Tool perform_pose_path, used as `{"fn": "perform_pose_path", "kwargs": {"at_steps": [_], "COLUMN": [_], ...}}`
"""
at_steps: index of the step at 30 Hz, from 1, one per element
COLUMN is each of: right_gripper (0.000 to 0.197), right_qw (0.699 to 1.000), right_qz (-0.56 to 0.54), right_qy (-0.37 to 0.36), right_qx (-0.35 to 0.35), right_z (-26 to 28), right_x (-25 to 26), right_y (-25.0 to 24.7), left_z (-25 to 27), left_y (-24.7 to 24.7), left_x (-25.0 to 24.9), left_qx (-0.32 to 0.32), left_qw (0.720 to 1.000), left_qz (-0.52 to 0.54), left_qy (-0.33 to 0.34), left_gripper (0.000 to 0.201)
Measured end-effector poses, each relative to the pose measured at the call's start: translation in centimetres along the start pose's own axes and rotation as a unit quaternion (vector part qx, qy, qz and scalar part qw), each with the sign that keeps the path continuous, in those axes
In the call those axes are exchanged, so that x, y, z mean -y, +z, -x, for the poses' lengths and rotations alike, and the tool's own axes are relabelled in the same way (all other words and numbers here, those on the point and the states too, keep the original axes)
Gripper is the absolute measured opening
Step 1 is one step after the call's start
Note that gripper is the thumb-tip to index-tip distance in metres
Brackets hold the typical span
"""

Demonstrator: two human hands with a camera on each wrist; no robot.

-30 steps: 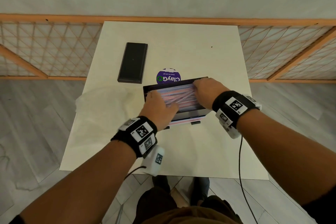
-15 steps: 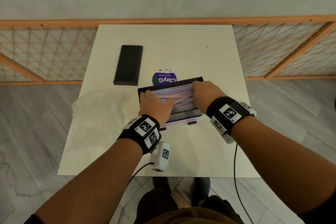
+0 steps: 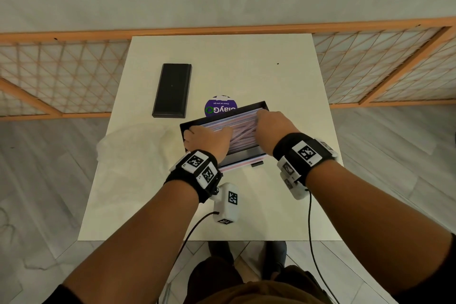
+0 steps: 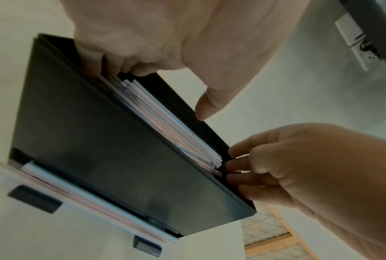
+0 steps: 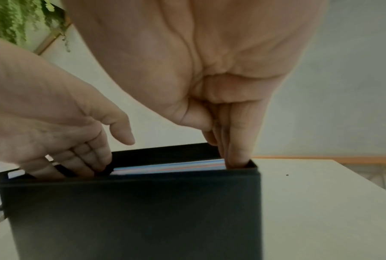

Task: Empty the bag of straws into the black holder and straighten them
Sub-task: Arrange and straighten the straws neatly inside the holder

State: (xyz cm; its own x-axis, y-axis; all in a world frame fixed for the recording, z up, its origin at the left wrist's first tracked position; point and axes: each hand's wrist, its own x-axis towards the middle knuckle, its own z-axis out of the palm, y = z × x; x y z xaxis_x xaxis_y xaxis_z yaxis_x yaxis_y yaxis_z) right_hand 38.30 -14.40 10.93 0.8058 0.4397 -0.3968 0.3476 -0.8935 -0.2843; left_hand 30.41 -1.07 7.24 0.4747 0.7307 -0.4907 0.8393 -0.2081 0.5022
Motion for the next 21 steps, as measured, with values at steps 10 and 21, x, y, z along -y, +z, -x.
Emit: {"fn": "perform_pose_path", "kwargs": {"at_steps": [10,21], "right_gripper": [0.027,0.021], "right_qw": [0.999,0.996], "right_qz": [-0.017,-0.071], "right_qy": [-0.036,-0.043], "right_qx": [-0.014,-0.043], "right_z": [0.8,1.4], "right_x": [-1.2,-1.9], "right_y": [1.4,1.8], "left_z": [-0.2,1.0], "left_y": [-0.5,0.3], "left_x": [-0.6,-0.8], "left_qx": [0.030,-0.031], "left_qw": [0.999,0.999], "left_qz": [-0.021,0.006], "left_qy": [-0.039,-0.023], "left_gripper": [0.089,0.093]}}
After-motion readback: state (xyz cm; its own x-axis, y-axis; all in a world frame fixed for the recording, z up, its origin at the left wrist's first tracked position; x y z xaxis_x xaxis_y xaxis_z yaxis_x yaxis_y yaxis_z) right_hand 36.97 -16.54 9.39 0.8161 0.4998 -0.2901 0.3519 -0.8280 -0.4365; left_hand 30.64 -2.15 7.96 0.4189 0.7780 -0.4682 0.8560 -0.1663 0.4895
